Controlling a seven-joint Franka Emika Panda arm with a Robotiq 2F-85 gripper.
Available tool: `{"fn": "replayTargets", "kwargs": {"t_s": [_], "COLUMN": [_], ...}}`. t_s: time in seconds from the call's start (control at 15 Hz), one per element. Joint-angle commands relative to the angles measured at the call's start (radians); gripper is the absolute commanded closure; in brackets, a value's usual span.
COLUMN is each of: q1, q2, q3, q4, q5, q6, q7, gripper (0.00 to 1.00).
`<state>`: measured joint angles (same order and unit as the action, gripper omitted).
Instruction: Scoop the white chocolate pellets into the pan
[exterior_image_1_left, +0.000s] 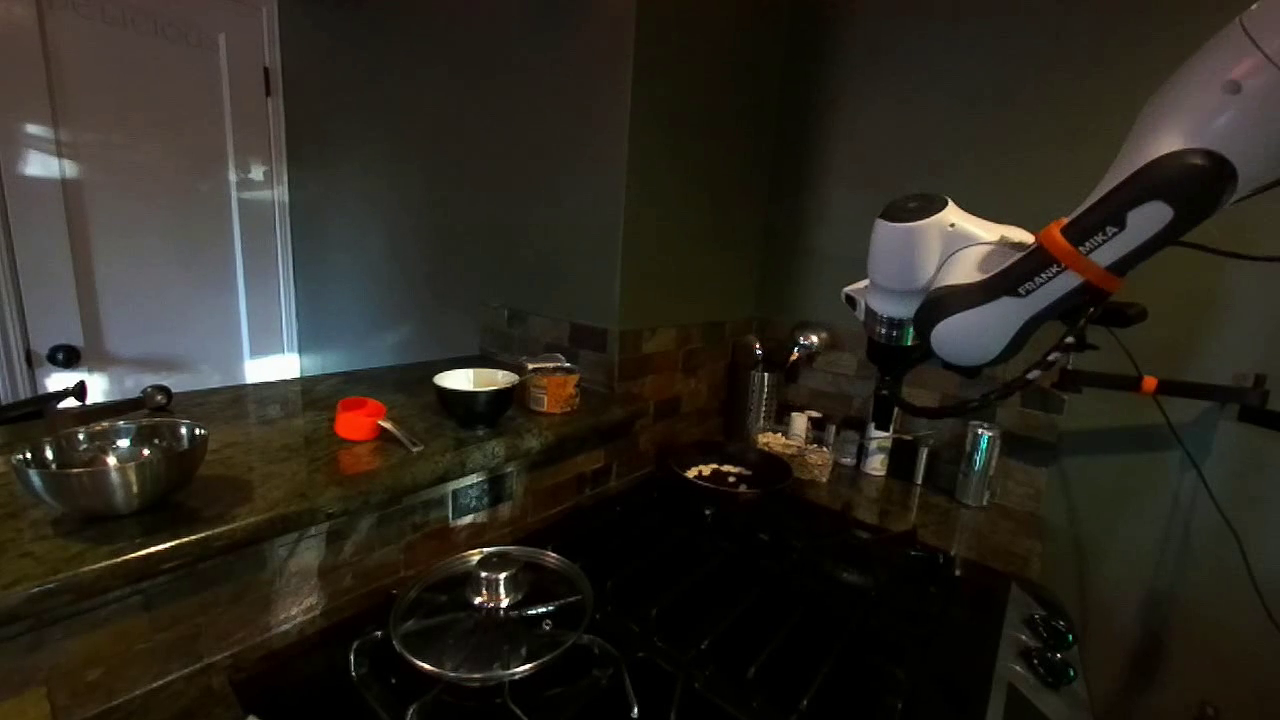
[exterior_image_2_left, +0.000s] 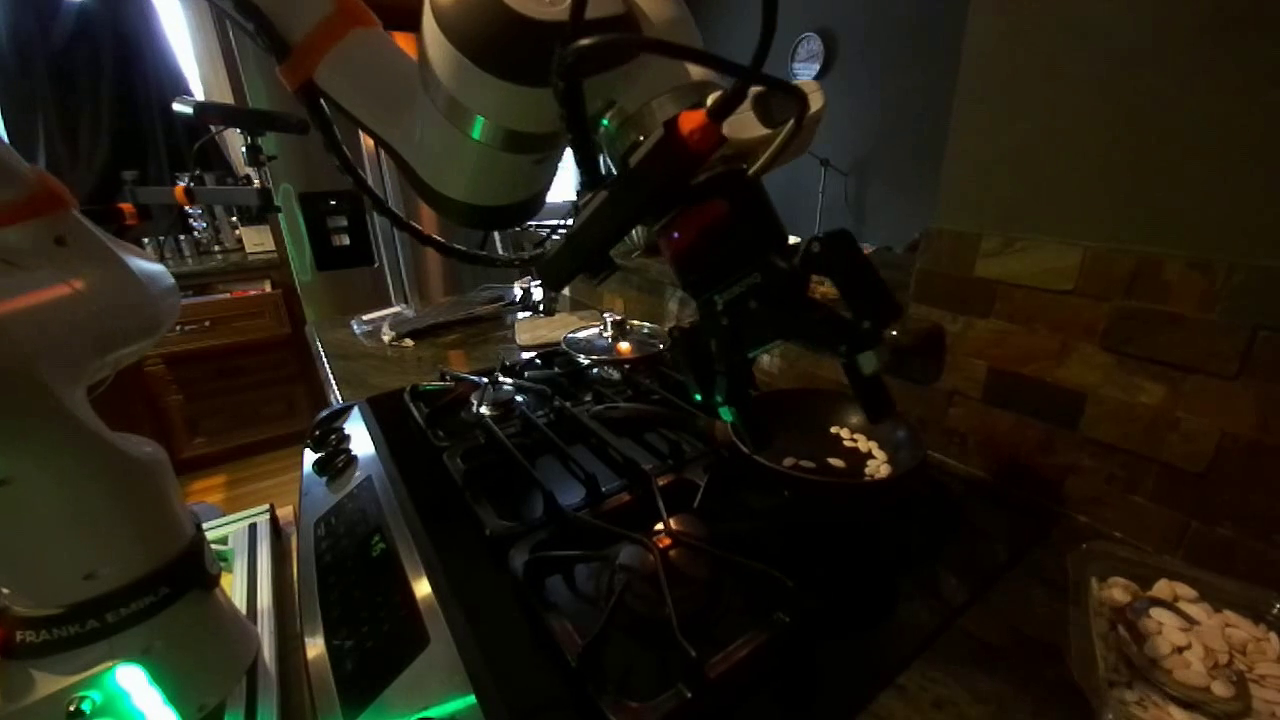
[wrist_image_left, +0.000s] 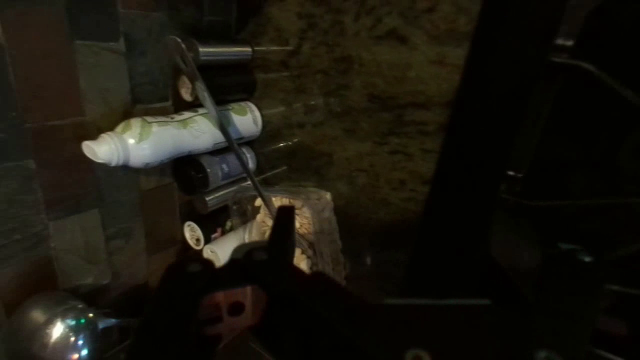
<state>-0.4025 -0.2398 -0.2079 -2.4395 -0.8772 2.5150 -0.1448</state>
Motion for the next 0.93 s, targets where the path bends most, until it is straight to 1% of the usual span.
{"fn": "replayTargets", "kwargs": {"t_s": [0.0,0.13,0.2,0.27,0.33,0.53,0.6,0.67,0.8,0.87], "q1": [0.025,0.024,0.004,-0.004,-0.011,-0.031,-0.034,-0.057,-0.054,-0.056], "q2": [0.017,0.038,0.050,0.071,0.102,0.194,0.237,0.271,0.336,0.370], "q3": [-0.034,-0.033,-0.028,-0.047,-0.078,-0.134,-0.144,-0.131,-0.142,-0.145], "q4": [0.017,0.034,0.041,0.053,0.062,0.137,0.176,0.215,0.278,0.306], "q5": [-0.028,-0.039,-0.157,-0.208,-0.270,-0.454,-0.538,-0.622,-0.773,-0.824], "q6": [0.001,0.002,0.055,0.112,0.192,0.272,0.265,0.249,0.218,0.212], "q7": [0.012,0.020,0.100,0.110,0.066,0.086,0.111,0.147,0.257,0.292], "gripper": [0.00,0.00,0.00,0.00,0.00,0.00,0.00,0.00,0.00,0.00]}}
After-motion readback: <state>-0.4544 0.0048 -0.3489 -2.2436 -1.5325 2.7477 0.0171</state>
